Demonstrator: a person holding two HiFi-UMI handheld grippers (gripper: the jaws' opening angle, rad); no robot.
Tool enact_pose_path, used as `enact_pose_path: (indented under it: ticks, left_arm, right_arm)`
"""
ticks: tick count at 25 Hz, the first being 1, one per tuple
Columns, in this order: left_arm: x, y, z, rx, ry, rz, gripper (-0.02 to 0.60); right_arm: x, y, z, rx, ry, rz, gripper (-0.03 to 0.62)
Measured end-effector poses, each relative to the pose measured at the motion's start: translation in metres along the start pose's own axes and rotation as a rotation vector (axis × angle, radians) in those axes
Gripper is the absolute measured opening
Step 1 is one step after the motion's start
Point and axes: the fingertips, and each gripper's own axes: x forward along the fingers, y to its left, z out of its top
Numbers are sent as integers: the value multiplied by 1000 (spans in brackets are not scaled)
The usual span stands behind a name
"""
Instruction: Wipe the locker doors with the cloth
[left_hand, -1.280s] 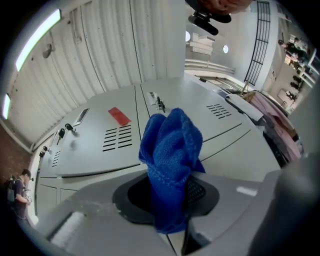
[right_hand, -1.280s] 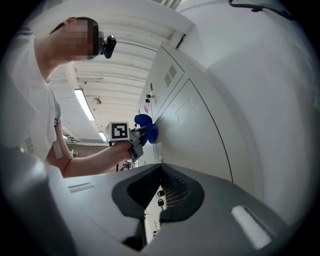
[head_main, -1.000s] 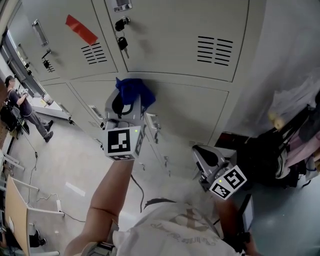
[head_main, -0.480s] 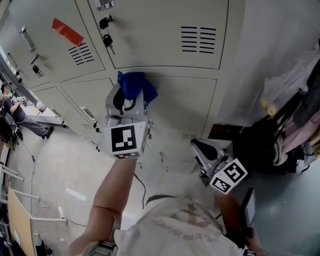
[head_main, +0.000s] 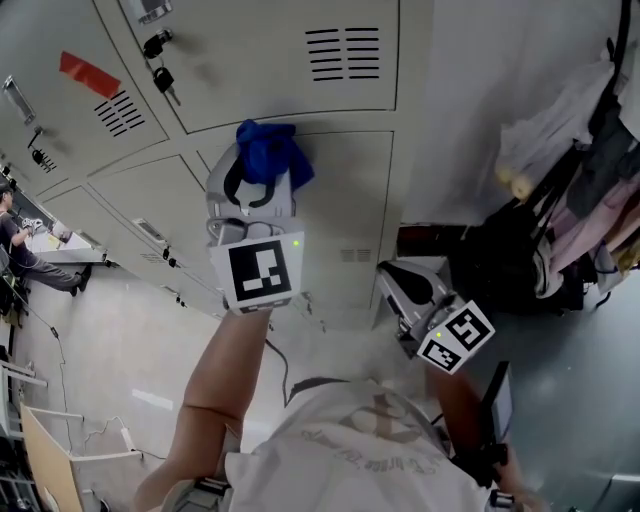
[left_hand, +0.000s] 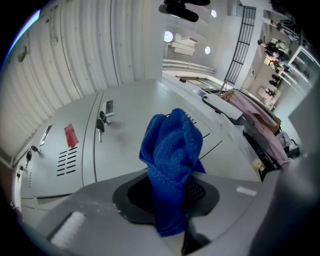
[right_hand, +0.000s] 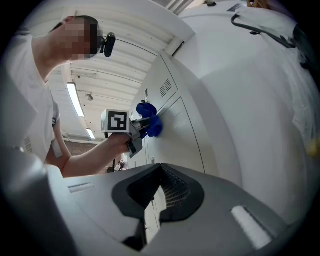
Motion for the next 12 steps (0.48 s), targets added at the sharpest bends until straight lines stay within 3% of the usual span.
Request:
enact_pose_path:
  ticks: [8,12]
  left_arm:
    - [10,-43,20,214,-8,-70,108]
    - [14,-70,22,221,-8,-101,107]
  right_arm:
    - [-8,-3,0,5,-7,-26,8]
    - [-17,-7,-3,21,-7,-52,7]
